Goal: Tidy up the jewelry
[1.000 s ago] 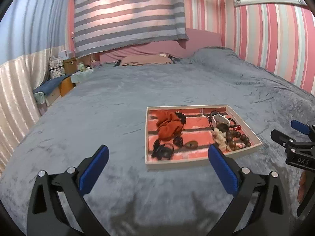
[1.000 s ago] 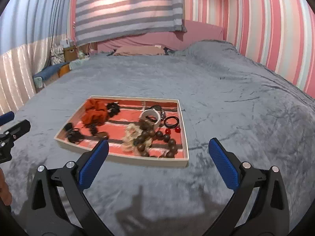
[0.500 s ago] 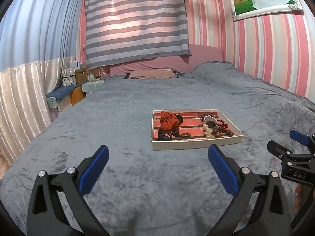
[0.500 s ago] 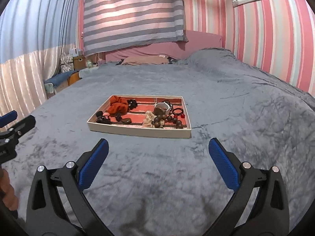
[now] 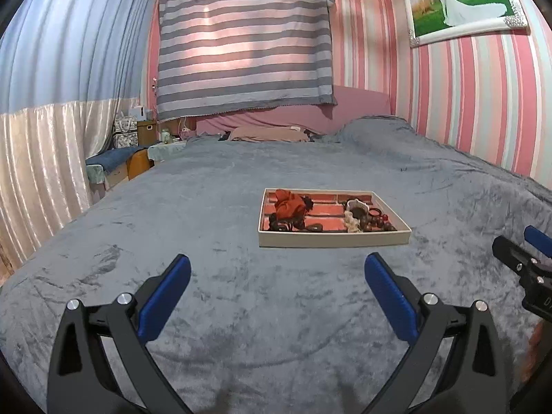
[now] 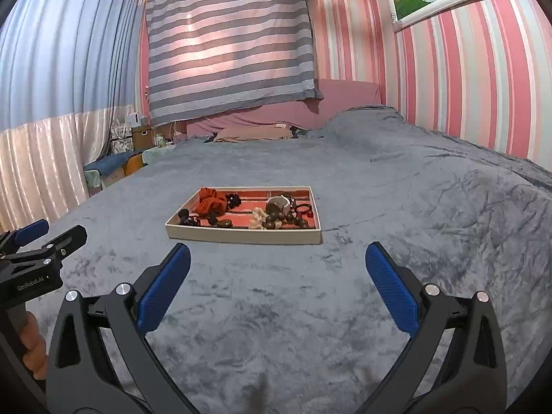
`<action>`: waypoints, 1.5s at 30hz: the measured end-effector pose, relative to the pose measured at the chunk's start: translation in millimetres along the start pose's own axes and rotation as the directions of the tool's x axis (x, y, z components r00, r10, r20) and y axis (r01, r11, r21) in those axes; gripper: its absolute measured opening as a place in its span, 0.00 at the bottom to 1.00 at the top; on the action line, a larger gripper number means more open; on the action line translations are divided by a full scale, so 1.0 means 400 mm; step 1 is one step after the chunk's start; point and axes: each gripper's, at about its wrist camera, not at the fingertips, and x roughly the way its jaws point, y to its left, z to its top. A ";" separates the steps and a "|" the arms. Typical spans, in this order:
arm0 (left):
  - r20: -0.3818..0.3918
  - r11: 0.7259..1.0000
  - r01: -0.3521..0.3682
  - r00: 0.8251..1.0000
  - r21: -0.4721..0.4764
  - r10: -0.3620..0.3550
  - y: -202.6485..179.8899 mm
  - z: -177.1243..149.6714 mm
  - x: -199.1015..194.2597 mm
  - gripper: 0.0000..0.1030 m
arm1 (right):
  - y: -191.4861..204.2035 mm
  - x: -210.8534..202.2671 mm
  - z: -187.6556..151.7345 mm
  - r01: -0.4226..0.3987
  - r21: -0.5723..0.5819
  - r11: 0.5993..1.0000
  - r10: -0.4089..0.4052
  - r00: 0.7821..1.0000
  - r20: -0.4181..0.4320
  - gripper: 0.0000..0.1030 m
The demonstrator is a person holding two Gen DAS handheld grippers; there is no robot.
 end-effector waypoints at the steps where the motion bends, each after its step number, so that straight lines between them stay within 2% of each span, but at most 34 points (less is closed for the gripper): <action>1: 0.005 1.000 -0.003 1.000 0.001 0.003 -0.003 -0.005 -0.003 0.96 | -0.004 -0.002 -0.005 0.003 -0.002 1.000 -0.003 1.000 0.000 0.96; 14: 0.038 0.999 -0.010 0.999 0.030 0.009 -0.037 -0.046 -0.016 0.96 | -0.039 -0.027 -0.043 0.025 0.009 1.000 -0.025 0.998 0.049 0.96; 31: 0.034 1.000 -0.008 0.999 0.018 0.007 -0.025 -0.049 -0.015 0.96 | -0.030 -0.031 -0.041 0.033 -0.011 0.999 -0.033 0.998 0.056 0.96; 45: 0.061 0.999 -0.013 0.998 0.045 0.010 -0.039 -0.049 -0.026 0.96 | -0.030 -0.028 -0.041 0.032 -0.007 0.999 -0.032 0.998 0.054 0.96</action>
